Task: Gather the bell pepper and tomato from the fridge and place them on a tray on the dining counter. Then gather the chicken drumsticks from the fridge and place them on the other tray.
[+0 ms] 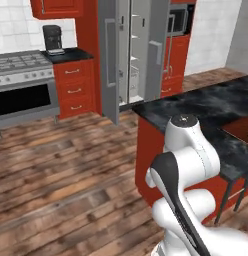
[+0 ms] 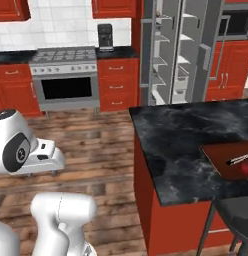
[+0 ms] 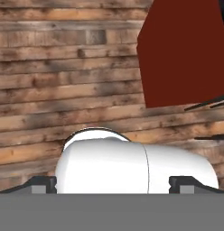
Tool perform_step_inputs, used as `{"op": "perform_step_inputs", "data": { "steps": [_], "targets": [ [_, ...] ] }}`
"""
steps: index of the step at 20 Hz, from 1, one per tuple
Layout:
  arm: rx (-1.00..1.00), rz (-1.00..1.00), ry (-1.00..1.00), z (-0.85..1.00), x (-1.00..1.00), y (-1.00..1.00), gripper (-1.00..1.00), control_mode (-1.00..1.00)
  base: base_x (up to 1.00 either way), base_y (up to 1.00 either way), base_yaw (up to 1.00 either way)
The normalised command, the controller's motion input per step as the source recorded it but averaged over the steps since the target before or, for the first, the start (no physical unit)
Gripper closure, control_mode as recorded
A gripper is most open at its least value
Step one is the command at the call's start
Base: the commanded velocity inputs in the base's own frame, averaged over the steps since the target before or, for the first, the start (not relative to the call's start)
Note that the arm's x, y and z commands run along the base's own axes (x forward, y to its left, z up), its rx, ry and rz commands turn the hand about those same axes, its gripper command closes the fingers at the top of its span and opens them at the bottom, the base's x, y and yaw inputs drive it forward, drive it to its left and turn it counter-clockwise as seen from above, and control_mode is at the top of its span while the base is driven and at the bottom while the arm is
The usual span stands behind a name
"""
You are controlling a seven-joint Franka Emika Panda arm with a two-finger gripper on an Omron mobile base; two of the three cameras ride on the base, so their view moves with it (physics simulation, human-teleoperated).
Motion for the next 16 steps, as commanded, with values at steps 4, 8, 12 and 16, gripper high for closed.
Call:
{"op": "perform_step_inputs", "data": {
  "steps": [4, 8, 12, 16],
  "targets": [
    [0.00, 0.00, 0.00, 0.00, 0.00, 0.00, -1.00, 1.00, 0.73, 0.91, -0.39],
    [0.00, 0.00, 0.00, 0.00, 0.00, 0.00, -1.00, 1.00, 0.73, 0.91, -0.39],
    [0.00, 0.00, 0.00, 0.00, 0.00, 0.00, -1.00, 1.00, 0.73, 0.90, -0.39],
    [0.00, 0.00, 0.00, 0.00, 0.00, 0.00, -1.00, 1.00, 0.73, 0.89, -0.40]
  ]
}}
